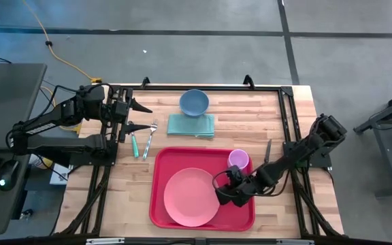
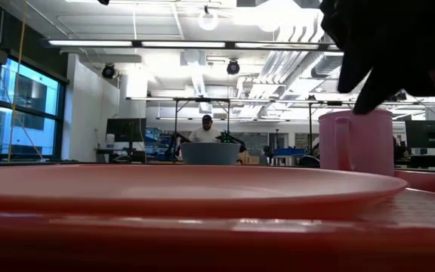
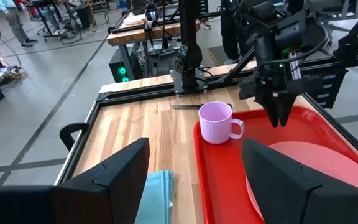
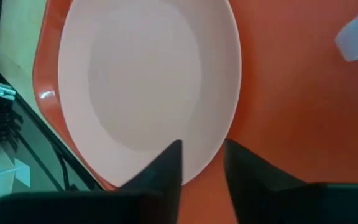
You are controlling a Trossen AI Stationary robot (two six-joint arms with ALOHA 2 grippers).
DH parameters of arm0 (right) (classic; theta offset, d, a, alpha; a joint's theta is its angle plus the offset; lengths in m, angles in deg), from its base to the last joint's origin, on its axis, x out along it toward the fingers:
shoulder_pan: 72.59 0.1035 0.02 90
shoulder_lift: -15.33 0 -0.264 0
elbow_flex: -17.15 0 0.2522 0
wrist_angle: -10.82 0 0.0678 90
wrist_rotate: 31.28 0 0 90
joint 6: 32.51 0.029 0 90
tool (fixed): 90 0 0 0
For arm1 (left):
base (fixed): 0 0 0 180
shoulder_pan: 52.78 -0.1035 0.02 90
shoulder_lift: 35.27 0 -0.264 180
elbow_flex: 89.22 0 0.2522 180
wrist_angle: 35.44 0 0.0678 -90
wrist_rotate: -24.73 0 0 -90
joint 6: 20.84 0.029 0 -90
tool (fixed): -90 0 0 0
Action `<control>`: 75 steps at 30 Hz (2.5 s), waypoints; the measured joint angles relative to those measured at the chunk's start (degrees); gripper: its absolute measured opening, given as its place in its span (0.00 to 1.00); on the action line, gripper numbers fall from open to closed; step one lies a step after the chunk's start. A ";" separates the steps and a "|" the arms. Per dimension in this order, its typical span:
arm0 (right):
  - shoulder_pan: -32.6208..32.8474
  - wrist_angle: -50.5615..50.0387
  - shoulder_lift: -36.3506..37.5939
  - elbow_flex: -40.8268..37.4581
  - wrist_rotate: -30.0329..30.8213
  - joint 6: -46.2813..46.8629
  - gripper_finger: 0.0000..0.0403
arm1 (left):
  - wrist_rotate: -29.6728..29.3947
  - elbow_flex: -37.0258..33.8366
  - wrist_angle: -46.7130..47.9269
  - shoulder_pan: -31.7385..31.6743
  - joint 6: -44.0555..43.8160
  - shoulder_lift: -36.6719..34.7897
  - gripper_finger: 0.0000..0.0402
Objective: Set up tray
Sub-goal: Adjust the pink plate
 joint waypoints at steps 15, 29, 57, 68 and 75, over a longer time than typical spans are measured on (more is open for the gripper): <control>-0.32 9.34 -9.25 -0.02 -3.75 3.71 0.50 | 0.00 0.01 0.02 0.00 -0.16 0.00 0.71; -0.56 10.51 -11.05 -0.04 -3.73 3.44 0.03 | 0.02 0.01 0.07 0.00 -0.19 -0.02 0.71; 0.79 -7.68 -3.53 0.00 -6.35 6.89 0.00 | 0.54 0.01 0.07 -0.01 -0.75 -0.02 0.71; 1.25 -11.90 -3.53 0.00 -8.99 8.80 0.00 | 0.61 0.01 0.07 -0.01 -0.69 -0.02 0.71; 0.85 -13.62 -3.53 0.00 -9.17 8.77 0.00 | 0.63 0.01 0.07 0.00 -0.67 -0.02 0.71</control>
